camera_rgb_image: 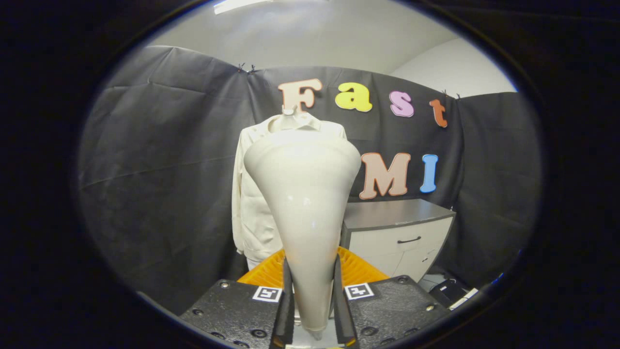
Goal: Iron the clothes twice with a garment steamer, once on the left side and once on the right side.
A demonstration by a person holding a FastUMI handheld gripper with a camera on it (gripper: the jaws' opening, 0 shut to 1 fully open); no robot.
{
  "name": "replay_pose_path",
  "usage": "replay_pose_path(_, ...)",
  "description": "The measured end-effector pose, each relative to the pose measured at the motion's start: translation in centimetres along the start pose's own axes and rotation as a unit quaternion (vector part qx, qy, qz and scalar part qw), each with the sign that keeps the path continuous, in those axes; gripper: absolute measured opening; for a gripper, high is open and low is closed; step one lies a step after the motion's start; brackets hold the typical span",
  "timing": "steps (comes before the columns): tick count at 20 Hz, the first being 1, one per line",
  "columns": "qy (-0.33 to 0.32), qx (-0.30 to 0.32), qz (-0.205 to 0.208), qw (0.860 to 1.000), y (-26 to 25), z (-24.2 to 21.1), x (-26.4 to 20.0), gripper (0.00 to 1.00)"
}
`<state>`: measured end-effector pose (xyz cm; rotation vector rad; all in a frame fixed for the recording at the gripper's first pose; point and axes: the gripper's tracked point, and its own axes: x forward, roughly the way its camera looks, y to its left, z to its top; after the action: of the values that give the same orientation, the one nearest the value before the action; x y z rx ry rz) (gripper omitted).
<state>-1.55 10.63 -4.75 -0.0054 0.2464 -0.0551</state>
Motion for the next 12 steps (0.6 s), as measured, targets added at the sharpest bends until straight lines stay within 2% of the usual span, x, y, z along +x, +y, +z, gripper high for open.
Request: replay_pose_path(12,0.000,0.003,0.002,1.000,0.23,0.02,-0.06,0.33)
